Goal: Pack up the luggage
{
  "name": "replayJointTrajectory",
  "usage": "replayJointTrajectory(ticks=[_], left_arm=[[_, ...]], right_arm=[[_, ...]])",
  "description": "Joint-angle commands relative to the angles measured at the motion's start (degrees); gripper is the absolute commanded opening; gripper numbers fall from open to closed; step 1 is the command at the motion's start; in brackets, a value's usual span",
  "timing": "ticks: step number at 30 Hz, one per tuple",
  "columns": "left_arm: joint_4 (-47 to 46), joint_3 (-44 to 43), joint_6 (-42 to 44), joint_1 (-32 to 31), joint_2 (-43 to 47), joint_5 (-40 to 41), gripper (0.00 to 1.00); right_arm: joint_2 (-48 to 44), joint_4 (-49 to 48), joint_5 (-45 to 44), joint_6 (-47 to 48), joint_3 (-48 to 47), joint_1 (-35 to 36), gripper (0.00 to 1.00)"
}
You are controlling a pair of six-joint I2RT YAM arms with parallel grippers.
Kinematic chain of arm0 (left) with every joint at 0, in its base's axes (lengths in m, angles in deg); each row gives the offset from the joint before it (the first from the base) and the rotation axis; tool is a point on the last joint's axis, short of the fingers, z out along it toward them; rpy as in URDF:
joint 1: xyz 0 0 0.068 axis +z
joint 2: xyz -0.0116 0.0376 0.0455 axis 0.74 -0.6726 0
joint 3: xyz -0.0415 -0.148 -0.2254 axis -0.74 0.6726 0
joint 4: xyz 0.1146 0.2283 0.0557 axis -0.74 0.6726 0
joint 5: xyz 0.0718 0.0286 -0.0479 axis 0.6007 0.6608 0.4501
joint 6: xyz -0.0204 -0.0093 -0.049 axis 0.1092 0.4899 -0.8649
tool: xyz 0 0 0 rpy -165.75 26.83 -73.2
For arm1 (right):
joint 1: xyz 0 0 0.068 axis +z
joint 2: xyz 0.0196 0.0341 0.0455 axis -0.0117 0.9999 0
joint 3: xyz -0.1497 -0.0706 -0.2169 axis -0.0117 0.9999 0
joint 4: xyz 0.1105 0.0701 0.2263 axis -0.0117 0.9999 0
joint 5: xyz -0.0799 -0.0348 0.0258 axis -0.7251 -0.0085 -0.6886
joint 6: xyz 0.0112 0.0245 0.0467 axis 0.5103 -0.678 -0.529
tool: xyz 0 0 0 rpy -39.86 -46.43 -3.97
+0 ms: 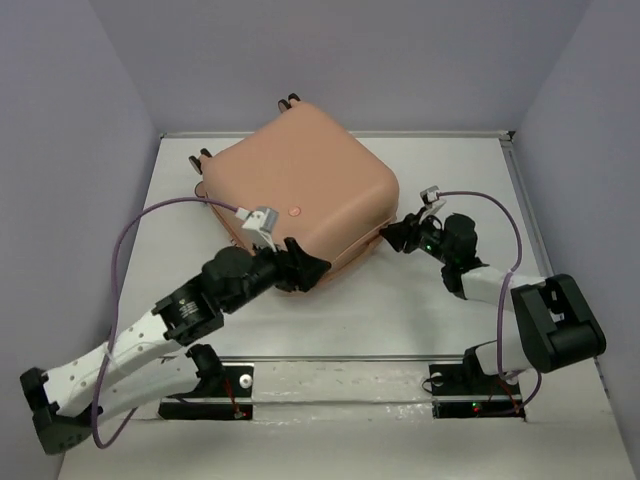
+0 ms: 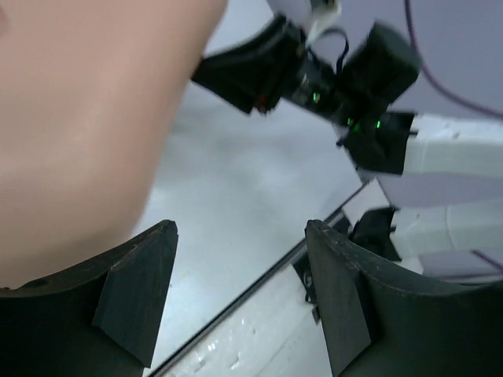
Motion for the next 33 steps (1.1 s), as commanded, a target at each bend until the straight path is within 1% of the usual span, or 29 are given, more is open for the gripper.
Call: replayJointTrajectory(ticks=[1, 2, 3, 4, 6, 8, 10, 12, 13, 14, 17, 19, 20, 24, 26, 29, 31, 33], left_arm=[[-4.1, 3.4, -3.9, -15.7, -2.9, 18.3, 0.76], [-4.0, 5.1, -5.5, -19.1, -3.4, 20.8, 0.76], [-4.0, 5.9, -6.3, -20.6, -3.9, 21.5, 0.75], [-5.4, 9.0, -8.9, -24.5, -5.5, 24.1, 0.75], [-6.3, 10.3, -9.5, -26.8, -7.6, 24.7, 0.75], [-9.7, 10.9, -9.5, -27.4, -11.8, 26.3, 0.75], [-10.7, 10.9, -8.6, -27.4, -13.2, 27.3, 0.75], [-12.3, 10.5, -6.1, -26.9, -14.8, 29.5, 0.76], [-12.1, 9.1, -5.5, -25.0, -17.1, 28.2, 0.76], [-10.9, 8.4, -5.3, -24.2, -18.1, 27.9, 0.76], [-10.6, 8.5, -5.7, -22.0, -19.1, 28.8, 0.76], [-10.3, 9.7, -6.0, -20.3, -17.3, 29.4, 0.76], [-9.4, 10.0, -5.8, -18.0, -16.3, 29.4, 0.76], [-7.2, 11.3, -4.6, -13.3, -13.0, 28.1, 0.76], [-6.9, 11.8, -4.5, -13.0, -11.1, 26.6, 0.76], [-6.9, 11.9, -4.8, -13.0, -8.9, 24.4, 0.76], [-5.4, 11.9, -4.8, -13.0, -7.4, 22.4, 0.76], [-3.4, 11.8, -5.4, -13.0, -5.3, 22.1, 0.75]], right_arm=[[-1.1, -0.1, -3.6, 1.0, 0.2, -0.5, 0.41], [-0.5, -1.3, -3.0, -0.5, 1.3, -2.0, 0.40], [-0.3, -4.9, -2.6, -1.8, 2.3, -2.7, 0.40], [0.1, -12.5, -0.9, -7.4, 7.2, -4.4, 0.40], [-0.1, -14.4, -3.4, -9.1, 8.4, -5.0, 0.41], [0.5, -13.8, -6.1, -9.8, 8.2, -5.5, 0.44], [1.4, -13.5, -6.1, -9.8, 7.2, -7.2, 0.44], [3.4, -14.5, -3.6, -9.8, 5.6, -9.2, 0.44], [4.4, -15.2, -1.5, -9.2, 4.9, -9.8, 0.44], [5.5, -16.0, 2.8, -9.0, 3.6, -10.3, 0.44], [10.0, -21.5, 10.7, -8.1, 2.2, -11.0, 0.44], [12.7, -22.1, 12.3, -8.0, 0.4, -11.7, 0.45], [13.7, -23.2, 12.8, -8.2, -0.1, -11.7, 0.46], [17.5, -25.6, 15.4, -9.1, -2.7, -11.7, 0.50], [18.7, -25.5, 16.9, -8.5, -4.0, -11.7, 0.51], [18.8, -24.8, 16.6, -7.2, -4.7, -11.7, 0.53], [18.2, -23.6, 16.4, -6.0, -5.2, -11.7, 0.56], [18.0, -21.5, 17.0, -5.2, -6.4, -11.7, 0.59]])
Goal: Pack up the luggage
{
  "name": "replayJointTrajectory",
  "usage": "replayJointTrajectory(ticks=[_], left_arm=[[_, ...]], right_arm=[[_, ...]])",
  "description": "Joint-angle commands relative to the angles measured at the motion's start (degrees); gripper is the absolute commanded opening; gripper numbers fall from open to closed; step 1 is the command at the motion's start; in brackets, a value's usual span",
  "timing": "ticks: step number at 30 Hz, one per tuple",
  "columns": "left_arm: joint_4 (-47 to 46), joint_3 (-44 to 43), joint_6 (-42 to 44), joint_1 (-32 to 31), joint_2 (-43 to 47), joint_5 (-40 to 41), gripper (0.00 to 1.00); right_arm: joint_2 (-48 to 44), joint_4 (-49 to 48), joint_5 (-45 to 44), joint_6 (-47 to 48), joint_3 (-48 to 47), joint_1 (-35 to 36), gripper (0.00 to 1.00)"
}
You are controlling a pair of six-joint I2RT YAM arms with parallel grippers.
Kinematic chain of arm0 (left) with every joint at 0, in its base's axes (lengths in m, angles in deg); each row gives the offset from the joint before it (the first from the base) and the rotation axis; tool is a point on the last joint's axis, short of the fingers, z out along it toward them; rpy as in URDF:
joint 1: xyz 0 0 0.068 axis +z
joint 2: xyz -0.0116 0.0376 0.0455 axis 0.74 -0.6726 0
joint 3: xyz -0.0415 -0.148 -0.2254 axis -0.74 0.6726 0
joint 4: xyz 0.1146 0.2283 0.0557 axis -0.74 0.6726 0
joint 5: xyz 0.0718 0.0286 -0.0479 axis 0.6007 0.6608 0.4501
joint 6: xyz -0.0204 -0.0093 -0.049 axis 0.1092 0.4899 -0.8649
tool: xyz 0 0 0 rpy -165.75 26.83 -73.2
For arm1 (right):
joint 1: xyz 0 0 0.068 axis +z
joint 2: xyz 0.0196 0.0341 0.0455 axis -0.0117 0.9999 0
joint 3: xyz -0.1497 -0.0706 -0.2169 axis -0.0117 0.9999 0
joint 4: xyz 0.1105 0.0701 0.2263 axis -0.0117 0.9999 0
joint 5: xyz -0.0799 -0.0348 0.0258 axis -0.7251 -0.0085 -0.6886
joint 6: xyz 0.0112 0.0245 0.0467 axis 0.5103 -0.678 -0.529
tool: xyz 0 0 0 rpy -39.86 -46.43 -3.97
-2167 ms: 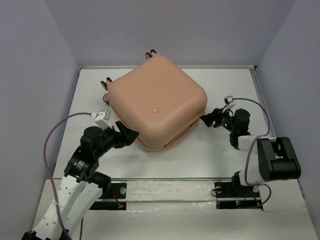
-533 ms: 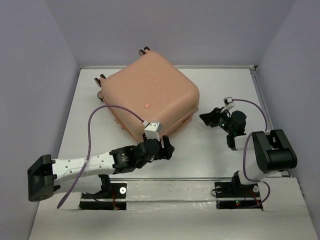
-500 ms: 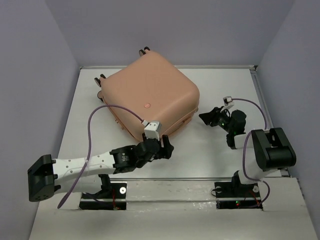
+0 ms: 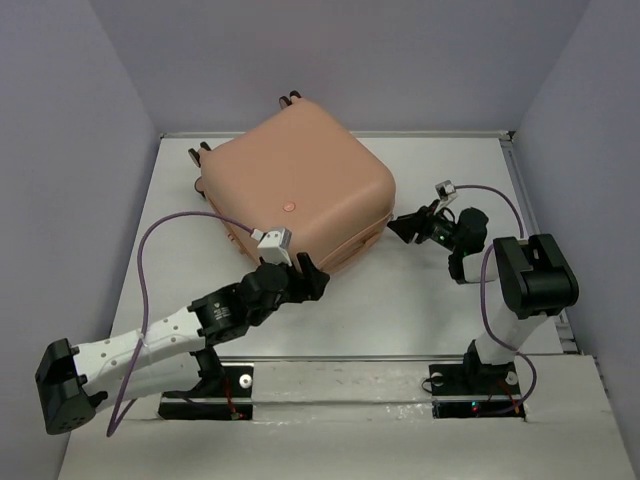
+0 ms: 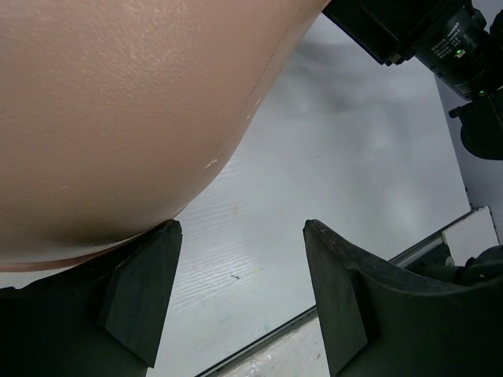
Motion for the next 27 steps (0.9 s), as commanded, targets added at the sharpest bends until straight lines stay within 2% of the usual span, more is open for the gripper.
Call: replayJointTrajectory(ticks=[1, 7, 10, 11, 14, 16, 18, 19, 20, 22, 24, 26, 27], left_arm=[[3.1, -0.2, 0.7, 0.7, 4.6, 1.3, 0.75], [10.9, -1.2, -1.2, 0.7, 10.9, 3.8, 0.76], [16.7, -1.9, -2.5, 0.9, 13.3, 6.8, 0.76], [19.6, -1.9, -3.7, 1.3, 14.0, 7.5, 0.76], [24.7, -2.1, -6.4, 1.8, 17.0, 10.7, 0.76], [24.7, -1.9, -6.8, 1.8, 19.1, 10.8, 0.75], [26.7, -2.3, -9.0, 1.8, 18.9, 12.1, 0.75], [27.0, -2.2, -9.2, 1.9, 18.7, 12.6, 0.75], [27.2, -2.2, -9.7, 1.9, 18.2, 13.3, 0.75], [28.6, -2.5, -11.4, 2.1, 16.8, 15.3, 0.76], [26.7, -2.2, -10.5, 3.0, 16.1, 15.9, 0.79], [23.4, -1.4, -8.5, 4.6, 14.9, 14.6, 0.81], [18.7, -1.1, -5.8, 6.4, 13.5, 13.1, 0.81]], right_arm=[[-0.4, -1.0, 2.6, 3.9, -3.6, -0.3, 0.60], [1.6, 1.5, 9.9, 3.7, -7.4, -0.3, 0.60], [1.7, 0.6, 11.8, 2.3, -7.3, -0.3, 0.55], [2.0, -0.1, 12.0, 1.1, -6.9, -0.3, 0.48], [3.4, -3.4, 11.9, -1.4, -6.1, -0.3, 0.41], [4.1, -5.2, 12.0, -2.5, -6.1, -0.3, 0.34], [4.4, -6.2, 11.9, -3.3, -5.9, -0.3, 0.32], [4.3, -6.2, 11.6, -3.6, -5.7, -0.3, 0.24], [4.0, -5.9, 11.1, -3.4, -5.6, -0.3, 0.21], [3.4, -5.2, 10.4, -3.2, -5.5, -0.3, 0.20], [2.6, -3.0, 8.0, -2.5, -5.3, -0.3, 0.07], [1.0, -2.1, 6.8, -1.1, -4.7, 0.3, 0.07], [0.2, 0.3, 4.3, 0.4, -4.0, 0.3, 0.07]])
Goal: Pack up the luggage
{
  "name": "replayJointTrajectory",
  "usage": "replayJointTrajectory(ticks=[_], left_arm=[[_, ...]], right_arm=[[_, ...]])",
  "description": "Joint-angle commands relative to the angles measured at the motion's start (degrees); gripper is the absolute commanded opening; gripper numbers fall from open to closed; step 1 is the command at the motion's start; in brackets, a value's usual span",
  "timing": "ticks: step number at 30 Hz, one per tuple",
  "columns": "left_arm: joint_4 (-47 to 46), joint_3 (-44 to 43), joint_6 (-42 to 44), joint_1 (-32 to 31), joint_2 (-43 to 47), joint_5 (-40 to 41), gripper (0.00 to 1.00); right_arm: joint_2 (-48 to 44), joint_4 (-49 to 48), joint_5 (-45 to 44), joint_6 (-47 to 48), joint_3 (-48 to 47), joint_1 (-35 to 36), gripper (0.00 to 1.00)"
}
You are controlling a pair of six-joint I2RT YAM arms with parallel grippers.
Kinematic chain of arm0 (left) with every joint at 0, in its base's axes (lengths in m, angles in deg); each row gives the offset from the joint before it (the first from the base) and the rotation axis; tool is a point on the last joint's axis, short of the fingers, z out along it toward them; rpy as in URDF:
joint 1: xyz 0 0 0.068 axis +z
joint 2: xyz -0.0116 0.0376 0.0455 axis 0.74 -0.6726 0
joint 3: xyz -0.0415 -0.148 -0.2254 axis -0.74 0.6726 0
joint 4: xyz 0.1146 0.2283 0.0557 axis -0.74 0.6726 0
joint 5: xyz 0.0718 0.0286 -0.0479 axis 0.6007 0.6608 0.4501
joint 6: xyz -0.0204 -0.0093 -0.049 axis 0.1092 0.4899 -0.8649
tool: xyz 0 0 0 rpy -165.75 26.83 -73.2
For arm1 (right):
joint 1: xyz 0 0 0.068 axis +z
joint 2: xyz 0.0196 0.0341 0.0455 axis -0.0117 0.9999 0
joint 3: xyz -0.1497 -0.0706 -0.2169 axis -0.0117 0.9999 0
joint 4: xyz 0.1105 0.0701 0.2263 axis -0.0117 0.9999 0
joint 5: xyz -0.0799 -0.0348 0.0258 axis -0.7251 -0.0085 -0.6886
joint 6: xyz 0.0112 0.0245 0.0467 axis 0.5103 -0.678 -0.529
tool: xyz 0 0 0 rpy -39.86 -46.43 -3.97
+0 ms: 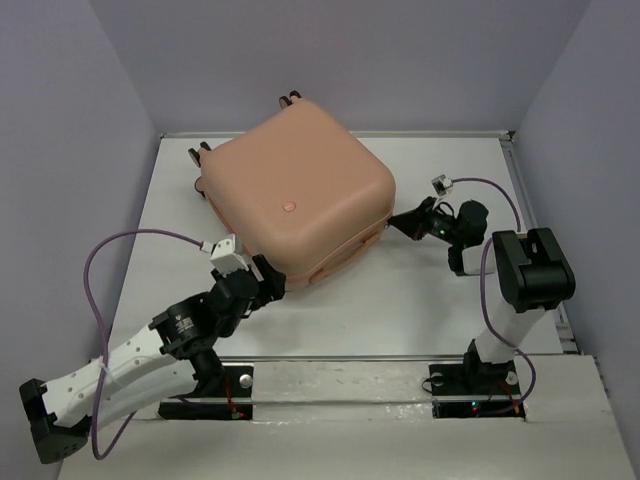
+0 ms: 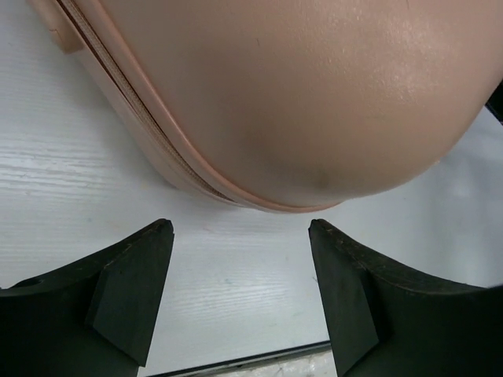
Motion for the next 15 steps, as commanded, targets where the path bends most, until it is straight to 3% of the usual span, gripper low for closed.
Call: replayJointTrajectory(ticks=[1, 5, 9, 15], left_arm=[[-12.6, -1.2, 4.5, 5.2, -4.3, 0.8, 0.82], [-17.8, -1.8, 7.2, 6.1, -8.2, -0.7, 0.82], [-22.6, -2.1, 9.0, 6.7, -10.2, -1.5, 0.81], [-27.1, -2.1, 10.3, 7.6, -13.7, -3.3, 0.81]], right_arm=[[-6.1, 3.7, -7.6, 5.3, 1.9, 3.3, 0.07], [-11.1, 12.3, -18.0, 10.6, 4.7, 8.2, 0.07], [-16.9, 15.4, -28.3, 9.8, 10.2, 16.3, 0.07], [-20.7, 23.1, -41.2, 9.6, 11.1, 36.4, 0.07]])
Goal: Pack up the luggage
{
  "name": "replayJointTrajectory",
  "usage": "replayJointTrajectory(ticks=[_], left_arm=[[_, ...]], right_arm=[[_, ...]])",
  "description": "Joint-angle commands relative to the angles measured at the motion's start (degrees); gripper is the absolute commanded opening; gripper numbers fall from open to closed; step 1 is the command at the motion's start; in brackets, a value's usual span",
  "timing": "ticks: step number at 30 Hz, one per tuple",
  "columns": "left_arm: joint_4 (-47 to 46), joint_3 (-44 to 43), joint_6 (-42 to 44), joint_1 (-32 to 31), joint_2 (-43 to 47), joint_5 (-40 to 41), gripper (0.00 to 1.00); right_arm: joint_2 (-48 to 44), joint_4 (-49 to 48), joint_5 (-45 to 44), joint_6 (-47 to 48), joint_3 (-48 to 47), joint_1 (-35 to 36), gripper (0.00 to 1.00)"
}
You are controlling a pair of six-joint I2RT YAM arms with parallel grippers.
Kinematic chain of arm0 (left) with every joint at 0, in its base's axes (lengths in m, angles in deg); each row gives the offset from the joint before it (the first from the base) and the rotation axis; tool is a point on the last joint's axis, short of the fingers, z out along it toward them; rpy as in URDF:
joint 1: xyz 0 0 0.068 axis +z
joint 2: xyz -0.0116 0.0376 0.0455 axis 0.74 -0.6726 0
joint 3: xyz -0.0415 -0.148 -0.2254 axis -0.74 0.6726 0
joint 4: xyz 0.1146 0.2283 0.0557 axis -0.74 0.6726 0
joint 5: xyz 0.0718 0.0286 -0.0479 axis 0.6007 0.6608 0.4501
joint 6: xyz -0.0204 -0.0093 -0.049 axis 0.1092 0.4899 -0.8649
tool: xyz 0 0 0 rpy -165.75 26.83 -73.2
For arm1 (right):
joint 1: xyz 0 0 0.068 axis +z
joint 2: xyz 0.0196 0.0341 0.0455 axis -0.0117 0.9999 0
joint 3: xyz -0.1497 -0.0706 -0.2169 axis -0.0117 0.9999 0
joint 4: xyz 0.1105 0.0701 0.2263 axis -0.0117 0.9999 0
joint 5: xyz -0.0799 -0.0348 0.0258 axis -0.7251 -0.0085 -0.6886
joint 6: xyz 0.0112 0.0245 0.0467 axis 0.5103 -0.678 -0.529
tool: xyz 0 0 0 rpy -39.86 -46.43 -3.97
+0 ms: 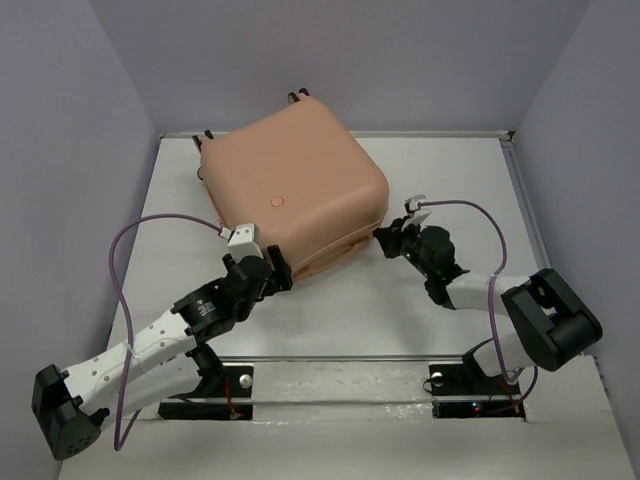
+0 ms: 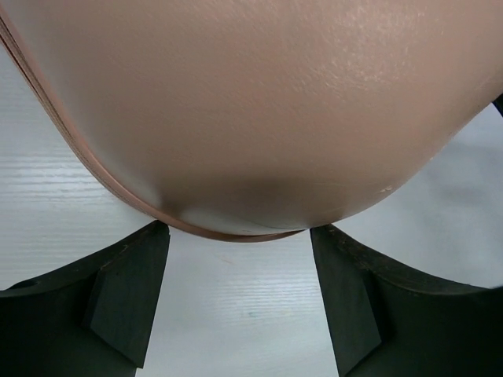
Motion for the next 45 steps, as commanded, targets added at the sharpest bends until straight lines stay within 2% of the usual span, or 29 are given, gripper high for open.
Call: replayJointTrajectory(ticks=[1, 7, 10, 13, 18, 20, 22, 24, 26, 31, 34, 35, 36, 38, 40, 45], left_arm=[[-16.1, -2.1, 1.1, 1.2, -3.3, 1.0, 0.81], [-18.0, -3.3, 2.4, 2.1, -4.4, 0.1, 0.81], [-17.1, -3.5, 2.8, 2.1, -4.0, -0.2, 0.81], [-14.8, -1.7, 2.2, 2.6, -1.9, 0.5, 0.81], [-12.8, 4.4, -0.6, 3.1, 2.0, -4.3, 0.72], [-12.8, 7.0, -1.9, 3.1, 3.2, -6.1, 0.70], [-14.1, 10.2, -3.1, 3.1, 3.2, -6.8, 0.70], [-16.5, 11.0, -2.7, 3.1, 0.5, -7.4, 0.70], [-19.4, 10.4, -2.0, 3.1, -1.7, -7.6, 0.71], [-27.5, 5.6, 0.6, 3.1, -9.6, -8.1, 0.71], [-30.5, 3.0, 1.9, 3.1, -14.8, -8.4, 0.71], [-31.2, 2.4, 1.9, 3.1, -16.8, -8.8, 0.71], [-32.0, 2.3, 1.9, 3.1, -17.6, -9.1, 0.71], [-34.2, 2.3, 1.8, 3.0, -19.4, -9.6, 0.71], [-35.1, 2.6, 1.3, 3.1, -20.7, -10.0, 0.71], [-32.2, 5.4, 0.5, 3.1, -15.5, -9.5, 0.71]], right_arm=[[-1.5, 7.6, -3.3, -1.0, 2.0, 17.5, 0.07], [-3.4, 9.4, -8.9, -5.5, 3.2, 27.0, 0.07], [-5.9, 12.7, -14.1, -6.7, 3.8, 27.0, 0.07], [-9.1, 21.0, -20.0, -6.1, 2.6, 26.0, 0.07], [-12.8, 26.0, -18.5, -5.5, 1.7, 19.1, 0.07], [-16.0, 28.6, -15.2, -5.3, 1.6, 15.5, 0.07], [-17.9, 33.4, -13.4, -4.2, -0.6, 15.4, 0.07], [-18.3, 36.9, -6.6, -3.9, -2.6, 15.4, 0.07], [-18.2, 36.5, -4.6, -5.3, -2.1, 16.1, 0.07], [-15.5, 33.1, -9.7, -10.9, -0.3, 27.0, 0.07], [-14.1, 27.9, -18.3, -15.6, -0.7, 33.6, 0.07], [-13.4, 26.5, -26.4, -16.3, -1.0, 37.9, 0.07], [-13.2, 25.2, -28.6, -17.2, -1.2, 39.0, 0.07], [-12.2, 23.1, -31.7, -17.4, -1.7, 39.6, 0.07], [-12.3, 25.6, -37.8, -17.0, -2.8, 39.6, 0.07], [-15.7, 27.4, -31.8, -17.4, -1.0, 34.9, 0.07]])
